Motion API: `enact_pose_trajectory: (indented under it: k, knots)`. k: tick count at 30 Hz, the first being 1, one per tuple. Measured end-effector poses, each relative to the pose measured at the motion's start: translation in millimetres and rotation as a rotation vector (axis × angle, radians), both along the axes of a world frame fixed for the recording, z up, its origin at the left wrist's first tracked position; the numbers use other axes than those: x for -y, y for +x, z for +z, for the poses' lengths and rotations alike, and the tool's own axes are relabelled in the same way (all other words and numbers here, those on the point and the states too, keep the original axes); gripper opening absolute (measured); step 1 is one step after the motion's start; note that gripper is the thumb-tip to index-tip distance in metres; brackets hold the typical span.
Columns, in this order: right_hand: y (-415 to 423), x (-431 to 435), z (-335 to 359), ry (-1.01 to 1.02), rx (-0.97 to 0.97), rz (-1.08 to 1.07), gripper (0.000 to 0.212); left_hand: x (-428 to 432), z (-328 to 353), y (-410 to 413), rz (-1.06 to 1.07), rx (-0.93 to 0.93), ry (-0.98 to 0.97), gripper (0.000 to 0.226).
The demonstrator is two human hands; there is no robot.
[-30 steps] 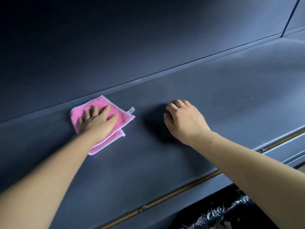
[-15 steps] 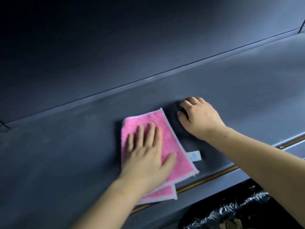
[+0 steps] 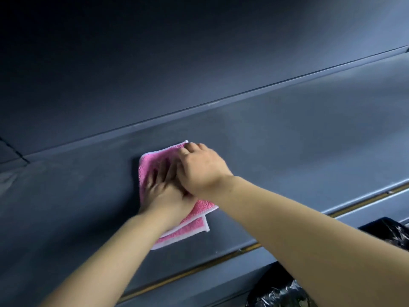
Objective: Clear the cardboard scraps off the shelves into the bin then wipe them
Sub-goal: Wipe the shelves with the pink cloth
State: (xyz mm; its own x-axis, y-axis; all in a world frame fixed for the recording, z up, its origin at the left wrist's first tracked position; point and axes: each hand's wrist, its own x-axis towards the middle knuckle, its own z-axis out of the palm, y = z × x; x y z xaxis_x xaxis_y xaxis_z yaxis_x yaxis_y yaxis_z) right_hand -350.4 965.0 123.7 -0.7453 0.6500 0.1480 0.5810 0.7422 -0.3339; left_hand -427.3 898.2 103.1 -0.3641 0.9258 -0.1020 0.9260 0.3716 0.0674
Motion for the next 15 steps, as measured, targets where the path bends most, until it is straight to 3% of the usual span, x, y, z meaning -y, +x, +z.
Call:
enact_pose_trajectory:
  k: [3, 7, 15]
  knots:
    - [-14.9, 9.1, -1.9, -0.042, -0.008, 0.018, 0.036, 2.2, -2.5, -32.5, 0.001, 0.006, 0.058, 0.07]
    - [-10.1, 12.6, -11.9, -0.065, -0.004, 0.006, 0.036, 16.2, 7.9, -82.4, 0.181, 0.007, 0.049, 0.059]
    - [-10.7, 15.0, -16.3, 0.025, -0.066, -0.003, 0.035, 28.8, 7.9, -129.0, 0.329, 0.001, 0.035, 0.059]
